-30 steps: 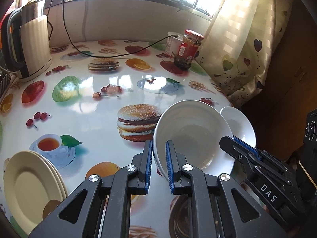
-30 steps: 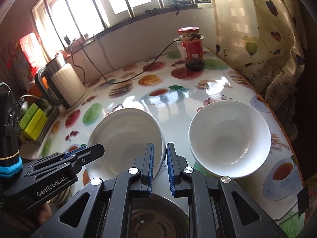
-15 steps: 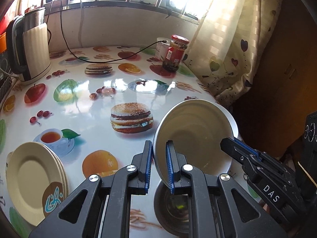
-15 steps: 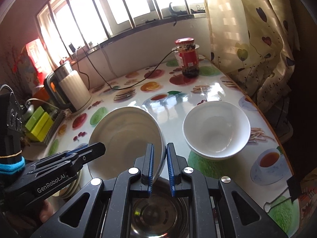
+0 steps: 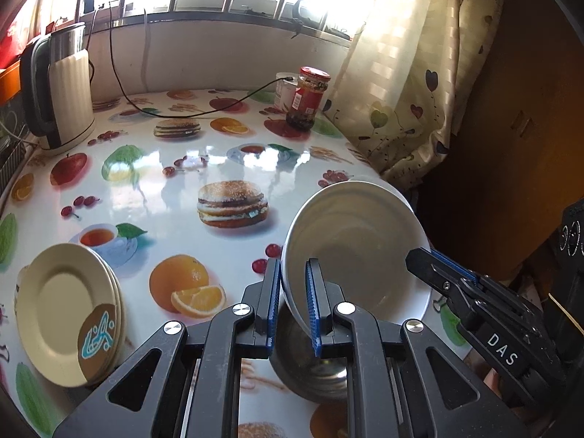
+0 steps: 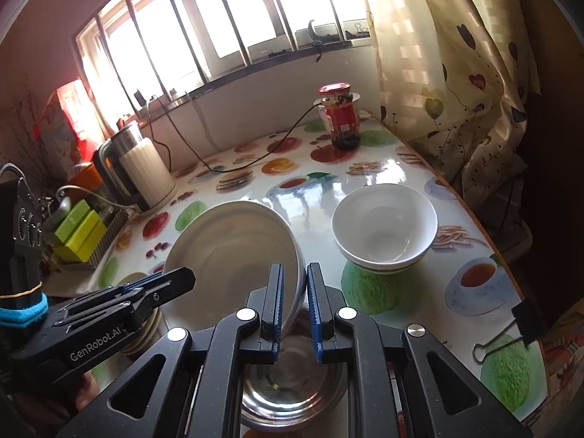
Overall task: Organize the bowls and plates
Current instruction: 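Lift the white bowl with both tools and carry it over the steel bowl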
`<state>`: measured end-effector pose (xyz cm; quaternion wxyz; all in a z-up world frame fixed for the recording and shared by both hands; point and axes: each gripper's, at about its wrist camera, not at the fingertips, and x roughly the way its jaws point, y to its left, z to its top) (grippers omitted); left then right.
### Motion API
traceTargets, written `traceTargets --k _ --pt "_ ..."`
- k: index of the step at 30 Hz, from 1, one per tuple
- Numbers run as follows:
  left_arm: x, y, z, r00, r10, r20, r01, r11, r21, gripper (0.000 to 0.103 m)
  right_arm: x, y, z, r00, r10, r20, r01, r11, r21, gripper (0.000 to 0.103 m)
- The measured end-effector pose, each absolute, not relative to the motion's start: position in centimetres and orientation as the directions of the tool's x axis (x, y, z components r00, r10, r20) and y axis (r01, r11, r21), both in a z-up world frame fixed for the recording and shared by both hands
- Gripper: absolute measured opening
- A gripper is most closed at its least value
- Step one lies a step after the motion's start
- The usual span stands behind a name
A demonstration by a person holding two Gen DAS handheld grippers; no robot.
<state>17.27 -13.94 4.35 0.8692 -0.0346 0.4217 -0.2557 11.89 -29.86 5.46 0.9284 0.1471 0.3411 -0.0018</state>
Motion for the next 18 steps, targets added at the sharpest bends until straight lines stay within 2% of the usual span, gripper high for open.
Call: traceTargets --k 18 --pt "14.8 -14.1 2.1 0.453 -0.473 -0.756 0.417 0.862 -0.29 0.015 8.4 -29.7 3.3 0.743 0.092 -0.663 0.135 0.95 0.282 0.014"
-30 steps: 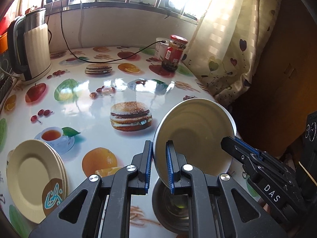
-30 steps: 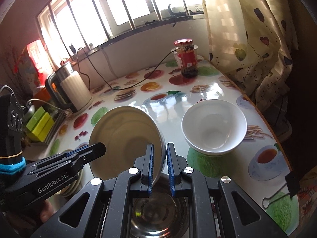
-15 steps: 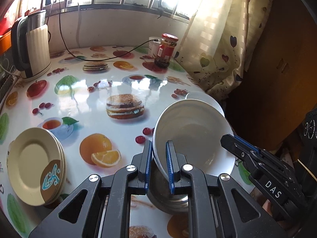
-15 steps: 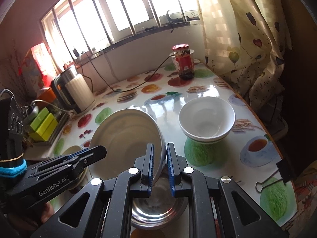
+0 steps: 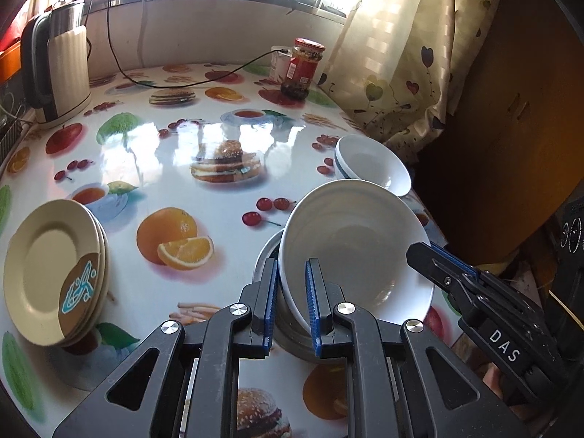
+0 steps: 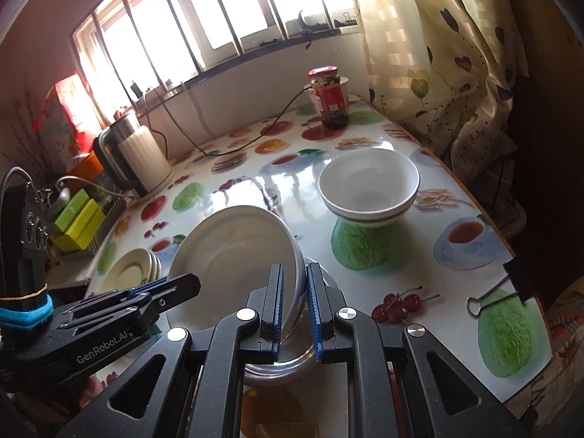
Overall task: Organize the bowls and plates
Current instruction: 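Lift the white bowl with both tools and carry it over the steel bowl, then lower the white bowl into the steel bowl and open both tools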
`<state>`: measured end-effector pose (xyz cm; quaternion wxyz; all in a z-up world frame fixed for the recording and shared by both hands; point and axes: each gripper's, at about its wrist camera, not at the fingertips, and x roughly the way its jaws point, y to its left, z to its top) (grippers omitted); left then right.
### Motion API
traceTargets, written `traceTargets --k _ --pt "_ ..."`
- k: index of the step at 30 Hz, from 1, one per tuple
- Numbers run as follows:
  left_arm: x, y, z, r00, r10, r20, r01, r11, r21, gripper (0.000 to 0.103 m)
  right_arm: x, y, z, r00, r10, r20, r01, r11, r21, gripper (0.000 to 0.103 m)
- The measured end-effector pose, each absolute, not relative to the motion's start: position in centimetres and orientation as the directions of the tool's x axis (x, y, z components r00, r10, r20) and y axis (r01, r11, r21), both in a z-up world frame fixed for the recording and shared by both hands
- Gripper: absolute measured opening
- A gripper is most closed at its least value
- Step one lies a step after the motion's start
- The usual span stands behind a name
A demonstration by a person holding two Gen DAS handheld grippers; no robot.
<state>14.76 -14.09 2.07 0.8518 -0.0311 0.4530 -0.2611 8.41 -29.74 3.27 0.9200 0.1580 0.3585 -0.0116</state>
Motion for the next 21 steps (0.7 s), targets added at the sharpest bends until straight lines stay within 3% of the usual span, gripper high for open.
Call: traceTargets --k 21 --pt "14.7 -14.7 0.5 0.416 -0.451 -0.79 0.403 0.87 -0.285 0.015 8.3 -30.2 1.4 0.713 0.109 -0.693 0.155 0.939 0.308 0.014"
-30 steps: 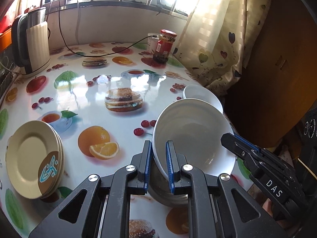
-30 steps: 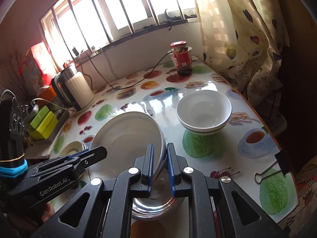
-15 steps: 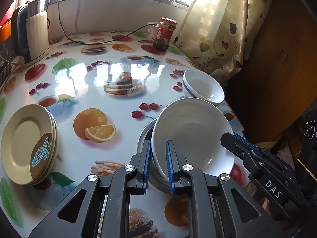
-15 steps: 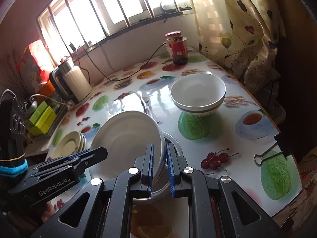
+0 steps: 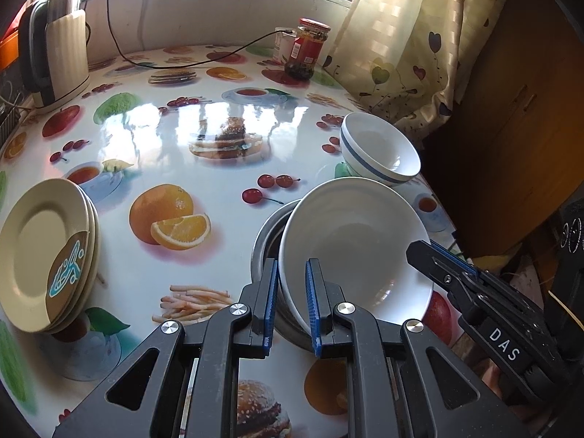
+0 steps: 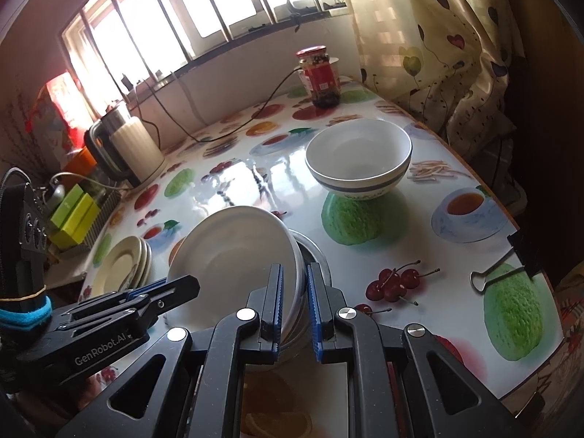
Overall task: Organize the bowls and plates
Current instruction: 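Lower the white bowl into the steel bowl and open both tools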
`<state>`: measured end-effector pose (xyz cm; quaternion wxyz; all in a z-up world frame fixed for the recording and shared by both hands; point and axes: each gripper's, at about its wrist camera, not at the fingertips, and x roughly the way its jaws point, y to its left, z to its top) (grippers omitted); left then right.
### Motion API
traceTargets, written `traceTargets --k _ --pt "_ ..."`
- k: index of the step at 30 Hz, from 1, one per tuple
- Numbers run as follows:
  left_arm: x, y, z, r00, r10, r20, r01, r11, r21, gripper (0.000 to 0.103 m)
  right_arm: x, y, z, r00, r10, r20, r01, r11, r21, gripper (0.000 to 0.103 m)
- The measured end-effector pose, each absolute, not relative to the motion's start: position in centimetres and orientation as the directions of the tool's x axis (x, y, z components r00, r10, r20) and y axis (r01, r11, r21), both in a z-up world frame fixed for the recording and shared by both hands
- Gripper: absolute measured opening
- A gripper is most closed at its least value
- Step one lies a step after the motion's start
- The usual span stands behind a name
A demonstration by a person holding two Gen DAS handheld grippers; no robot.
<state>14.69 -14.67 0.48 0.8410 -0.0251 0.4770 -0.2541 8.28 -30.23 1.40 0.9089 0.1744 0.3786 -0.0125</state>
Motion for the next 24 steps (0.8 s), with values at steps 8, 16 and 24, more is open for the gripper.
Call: traceTargets --k 8,16,24 --pt "15.0 -14.51 0.15 0.409 -0.454 -0.791 0.399 0.869 -0.292 0.015 8.48 -30.19 1.14 0.708 0.107 -0.698 0.16 0.938 0.306 0.016" --pt "15.21 -14.45 0.02 0.404 -0.456 -0.793 0.395 0.869 -0.298 0.017 8.62 -30.13 0.93 0.706 0.106 -0.7 0.162 0.938 0.306 0.016" --pt "15.27 -14.7 -0.01 0.405 -0.454 -0.794 0.401 0.868 -0.292 0.018 8.68 -30.12 0.87 0.706 0.107 -0.7 0.162 0.938 0.308 0.016"
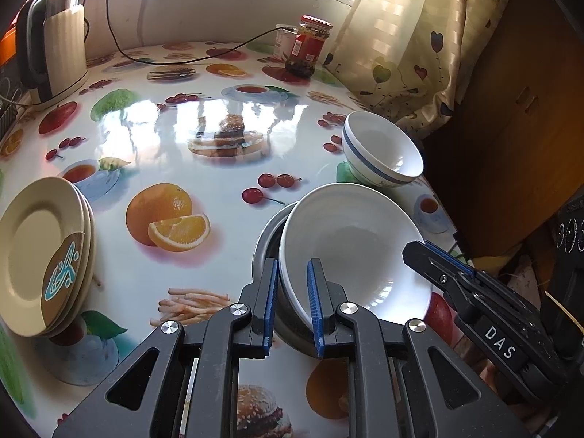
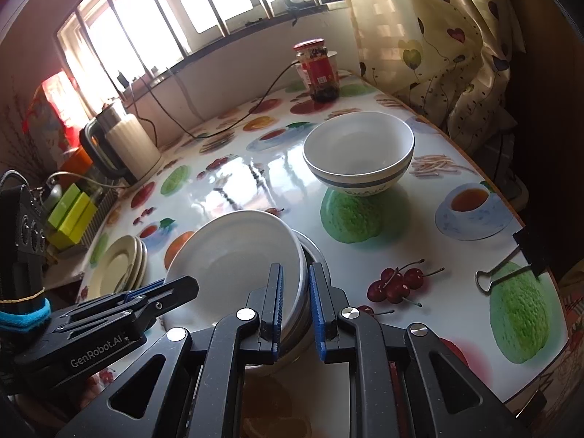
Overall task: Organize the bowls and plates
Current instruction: 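Lower the white bowl into the steel bowl and open both tools, then move both tools toward the remaining white bowl with blue rim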
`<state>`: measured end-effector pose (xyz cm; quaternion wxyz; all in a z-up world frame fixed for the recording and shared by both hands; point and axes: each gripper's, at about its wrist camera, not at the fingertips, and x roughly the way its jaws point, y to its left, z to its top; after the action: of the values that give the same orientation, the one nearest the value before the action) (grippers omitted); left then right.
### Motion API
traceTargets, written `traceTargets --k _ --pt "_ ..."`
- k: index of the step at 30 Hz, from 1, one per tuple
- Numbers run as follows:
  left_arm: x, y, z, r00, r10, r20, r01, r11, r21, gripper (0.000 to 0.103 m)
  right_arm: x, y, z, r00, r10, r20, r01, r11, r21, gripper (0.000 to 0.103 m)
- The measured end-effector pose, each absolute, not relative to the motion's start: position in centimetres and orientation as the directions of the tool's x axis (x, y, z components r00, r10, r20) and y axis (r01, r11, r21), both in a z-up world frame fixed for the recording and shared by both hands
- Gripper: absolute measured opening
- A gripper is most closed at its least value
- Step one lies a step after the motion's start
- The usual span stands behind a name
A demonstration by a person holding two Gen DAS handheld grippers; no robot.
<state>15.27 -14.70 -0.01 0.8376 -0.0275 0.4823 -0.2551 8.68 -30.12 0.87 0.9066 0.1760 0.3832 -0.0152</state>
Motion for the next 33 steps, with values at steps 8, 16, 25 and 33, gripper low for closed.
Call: traceTargets --k 8,16,25,33 --pt "15.0 -15.1 0.3 0.416 -0.452 -0.789 0.417 0.866 -0.276 0.024 8.8 -30.3 0.6 0.713 0.102 -0.693 0.163 0.938 0.306 0.018" --pt "14.9 -15.1 1.0 0.443 -0.437 -0.783 0.427 0.871 -0.244 0.026 8.8 -30.4 0.8 0.719 0.101 -0.688 0.161 0.938 0.307 0.029" --pt "14.5 -15.5 1.9 0.495 -0.406 -0.768 0.452 0.875 -0.171 0.032 8.5 -30.8 1.4 0.727 0.094 -0.68 0.175 0.933 0.316 0.037" --pt "14.6 -15.6 2.9 0.514 -0.414 -0.751 0.468 0.869 -0.159 0.036 8.4 -31.0 2.2 0.738 0.082 -0.67 0.18 0.933 0.311 0.037"
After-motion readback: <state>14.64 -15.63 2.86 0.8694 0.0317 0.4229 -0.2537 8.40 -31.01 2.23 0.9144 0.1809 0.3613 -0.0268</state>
